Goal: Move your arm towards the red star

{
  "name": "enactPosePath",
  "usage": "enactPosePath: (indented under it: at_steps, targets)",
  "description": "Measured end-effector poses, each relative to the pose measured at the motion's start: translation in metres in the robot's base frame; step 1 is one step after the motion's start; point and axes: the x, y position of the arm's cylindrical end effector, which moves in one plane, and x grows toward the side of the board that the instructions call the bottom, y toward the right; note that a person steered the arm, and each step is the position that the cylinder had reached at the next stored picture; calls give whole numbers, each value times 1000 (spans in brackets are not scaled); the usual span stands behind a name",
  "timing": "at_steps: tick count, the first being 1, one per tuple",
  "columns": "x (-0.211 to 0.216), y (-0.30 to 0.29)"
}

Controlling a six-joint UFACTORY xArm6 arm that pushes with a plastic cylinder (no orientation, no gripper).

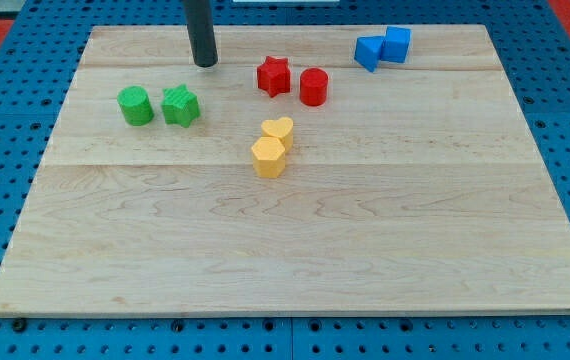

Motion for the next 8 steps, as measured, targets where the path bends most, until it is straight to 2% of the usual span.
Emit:
enactPosePath:
  at_steps: [8]
  targets:
    - [-20,-6]
